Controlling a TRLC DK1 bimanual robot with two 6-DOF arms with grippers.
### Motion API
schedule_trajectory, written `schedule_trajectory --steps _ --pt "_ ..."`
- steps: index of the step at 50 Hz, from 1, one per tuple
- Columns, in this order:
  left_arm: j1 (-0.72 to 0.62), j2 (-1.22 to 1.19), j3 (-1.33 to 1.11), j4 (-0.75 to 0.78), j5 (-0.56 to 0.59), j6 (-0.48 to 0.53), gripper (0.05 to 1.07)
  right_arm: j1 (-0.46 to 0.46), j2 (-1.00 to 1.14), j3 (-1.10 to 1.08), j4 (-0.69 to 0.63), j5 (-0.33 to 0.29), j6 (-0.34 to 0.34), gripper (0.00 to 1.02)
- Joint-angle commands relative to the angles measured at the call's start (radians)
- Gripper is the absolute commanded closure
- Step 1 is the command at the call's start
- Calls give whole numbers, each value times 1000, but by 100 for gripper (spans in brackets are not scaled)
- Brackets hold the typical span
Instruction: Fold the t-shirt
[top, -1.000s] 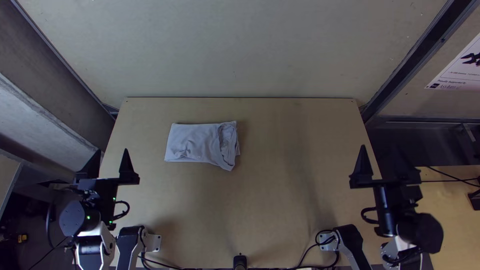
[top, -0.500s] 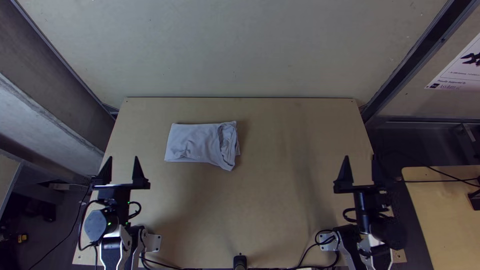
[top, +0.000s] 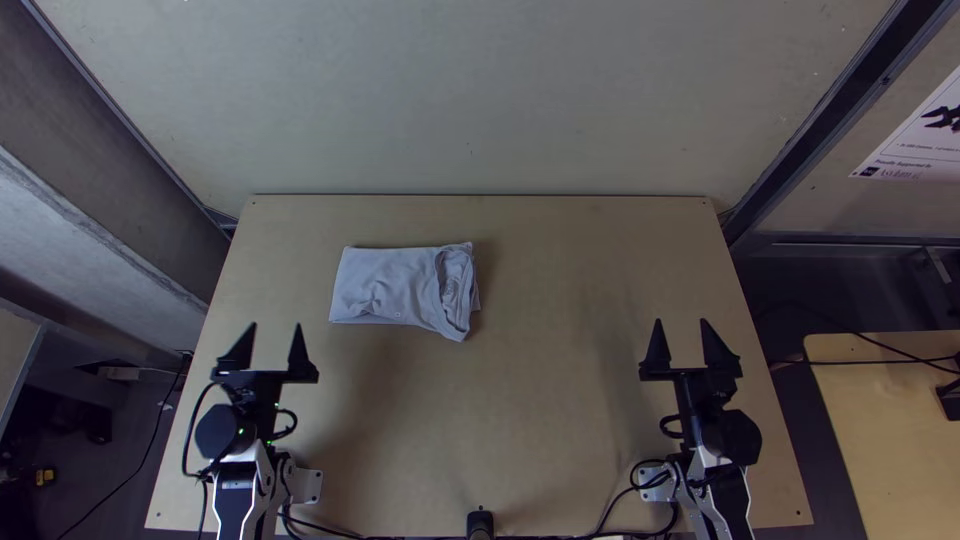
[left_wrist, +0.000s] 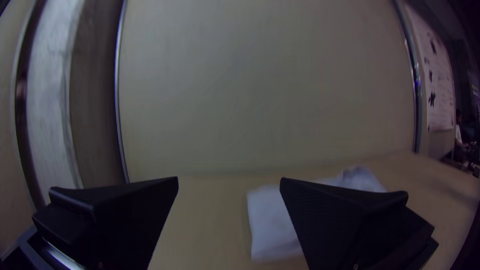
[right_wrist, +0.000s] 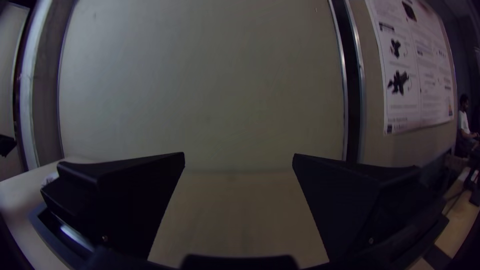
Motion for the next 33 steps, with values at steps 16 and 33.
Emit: schedule_trajectory --steps 16,33 --pt "13 -10 -42 -49 -13 -16 10 -28 -4 -15 -125 5 14 3" --pt "13 -10 -42 -49 -15 -16 10 -28 -4 -15 -125 4 14 3"
